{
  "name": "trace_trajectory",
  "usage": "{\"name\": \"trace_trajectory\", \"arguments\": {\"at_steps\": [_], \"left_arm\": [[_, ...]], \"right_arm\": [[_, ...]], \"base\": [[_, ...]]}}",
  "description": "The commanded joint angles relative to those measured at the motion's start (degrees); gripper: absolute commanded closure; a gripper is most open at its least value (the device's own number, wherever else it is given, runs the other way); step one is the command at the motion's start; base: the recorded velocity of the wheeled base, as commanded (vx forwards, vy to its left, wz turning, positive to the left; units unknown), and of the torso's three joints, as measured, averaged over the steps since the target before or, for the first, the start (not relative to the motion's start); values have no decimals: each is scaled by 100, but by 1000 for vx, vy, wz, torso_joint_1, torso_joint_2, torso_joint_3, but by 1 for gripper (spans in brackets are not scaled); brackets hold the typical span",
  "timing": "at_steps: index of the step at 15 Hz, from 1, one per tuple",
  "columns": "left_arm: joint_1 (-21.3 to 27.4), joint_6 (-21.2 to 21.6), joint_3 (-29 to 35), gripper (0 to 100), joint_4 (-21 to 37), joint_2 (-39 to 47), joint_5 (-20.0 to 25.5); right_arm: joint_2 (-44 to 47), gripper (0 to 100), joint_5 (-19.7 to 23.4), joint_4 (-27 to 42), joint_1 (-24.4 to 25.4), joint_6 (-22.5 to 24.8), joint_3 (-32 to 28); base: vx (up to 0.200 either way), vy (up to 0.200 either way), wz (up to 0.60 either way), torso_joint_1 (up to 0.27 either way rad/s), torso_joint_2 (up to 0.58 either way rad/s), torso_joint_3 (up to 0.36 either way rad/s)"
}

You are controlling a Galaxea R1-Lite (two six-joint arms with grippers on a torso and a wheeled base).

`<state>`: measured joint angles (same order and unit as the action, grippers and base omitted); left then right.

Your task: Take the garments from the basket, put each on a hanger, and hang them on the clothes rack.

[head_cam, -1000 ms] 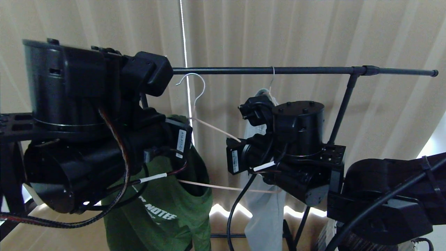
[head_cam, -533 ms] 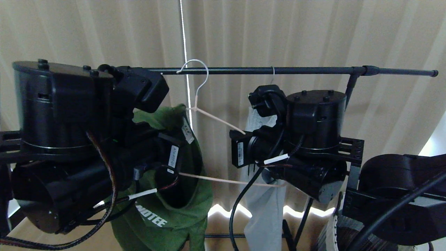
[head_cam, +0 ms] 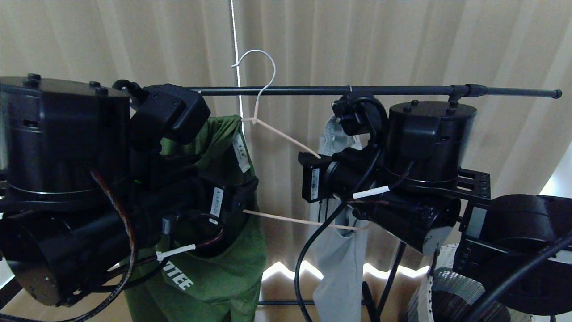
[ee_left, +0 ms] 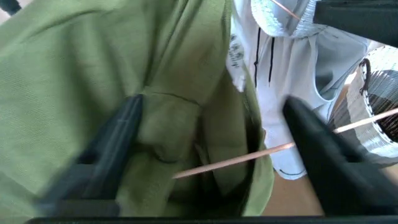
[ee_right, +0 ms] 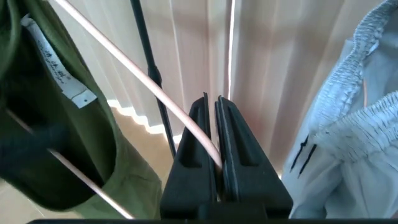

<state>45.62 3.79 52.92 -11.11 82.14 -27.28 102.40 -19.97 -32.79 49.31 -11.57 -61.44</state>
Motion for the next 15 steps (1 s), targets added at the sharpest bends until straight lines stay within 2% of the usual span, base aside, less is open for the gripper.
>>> {"name": "trace_trajectory", "arguments": {"at_steps": [1,3,5,6,9,15], "left_arm": [[0,-1,-98,0,-6,-216,-5],[0,-1,-300,0,-6,-480,171],[-27,-1,-519,0,12,-910,918],[-35,43,-607,0,3,-1060,1129],[-97,333,-871,0,-14,-1306,1164],[-273,438,-1249,0,-419,-1693,1199]], "right_arm": [[-62,100,2,1,-71,6,9],[-80,100,-7,-8,-247,23,9],[-115,100,-7,-8,-457,129,18],[-177,100,-7,-8,-528,164,71],[-335,100,-7,-8,-598,164,124],[-730,100,19,-8,-809,348,704]], "base": [[0,0,0,0,0,0],[0,0,0,0,0,0],[0,0,0,0,0,0],[0,0,0,0,0,0],[0,0,0,0,0,0],[0,0,0,0,0,0]]}}
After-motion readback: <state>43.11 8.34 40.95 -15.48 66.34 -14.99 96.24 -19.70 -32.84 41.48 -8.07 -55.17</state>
